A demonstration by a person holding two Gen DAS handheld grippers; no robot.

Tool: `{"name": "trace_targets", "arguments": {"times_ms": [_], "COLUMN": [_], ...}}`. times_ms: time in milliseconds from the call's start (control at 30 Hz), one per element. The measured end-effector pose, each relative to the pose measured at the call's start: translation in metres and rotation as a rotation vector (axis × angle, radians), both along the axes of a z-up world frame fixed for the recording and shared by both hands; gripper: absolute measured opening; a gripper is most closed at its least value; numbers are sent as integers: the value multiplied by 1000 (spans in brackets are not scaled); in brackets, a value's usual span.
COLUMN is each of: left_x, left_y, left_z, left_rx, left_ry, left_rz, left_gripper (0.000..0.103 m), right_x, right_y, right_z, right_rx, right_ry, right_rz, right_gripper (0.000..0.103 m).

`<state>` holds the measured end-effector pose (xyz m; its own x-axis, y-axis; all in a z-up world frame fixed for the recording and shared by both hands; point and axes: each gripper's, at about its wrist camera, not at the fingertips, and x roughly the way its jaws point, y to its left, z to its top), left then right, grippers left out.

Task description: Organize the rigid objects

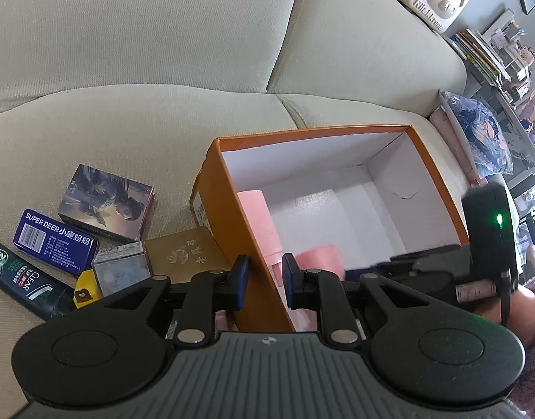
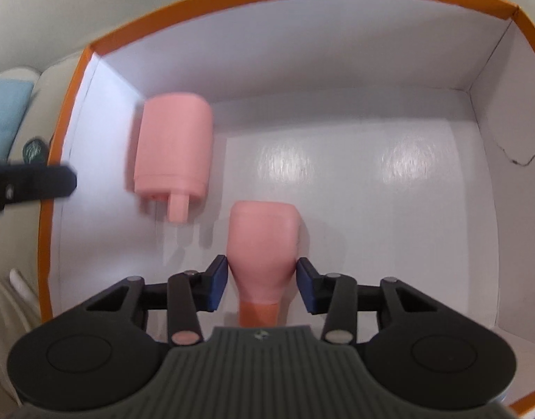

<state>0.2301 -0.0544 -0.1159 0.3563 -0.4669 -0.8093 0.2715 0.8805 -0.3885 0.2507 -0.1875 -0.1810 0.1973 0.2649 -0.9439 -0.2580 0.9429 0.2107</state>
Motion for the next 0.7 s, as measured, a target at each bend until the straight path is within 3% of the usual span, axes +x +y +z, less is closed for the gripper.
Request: {"name": "trace_targets", "arguments": {"times_ms": [167, 467, 700], "left_x": [4, 14, 17], "left_y": [2, 10, 9], "left_z": [-1, -3, -3], "left_rx": [-15, -52, -53], "left_ry": [6, 19, 21], "left_rz": [9, 30, 29], "left_gripper": [22, 22, 22], "right_x": [24, 61, 66], "right_y": [23, 61, 40], "right_z": [-1, 3, 2], "right_rx": [26, 12, 64], "right_ry": [-28, -116, -115], "right_rz": [-28, 36, 22], "right_gripper": [44, 44, 45]}}
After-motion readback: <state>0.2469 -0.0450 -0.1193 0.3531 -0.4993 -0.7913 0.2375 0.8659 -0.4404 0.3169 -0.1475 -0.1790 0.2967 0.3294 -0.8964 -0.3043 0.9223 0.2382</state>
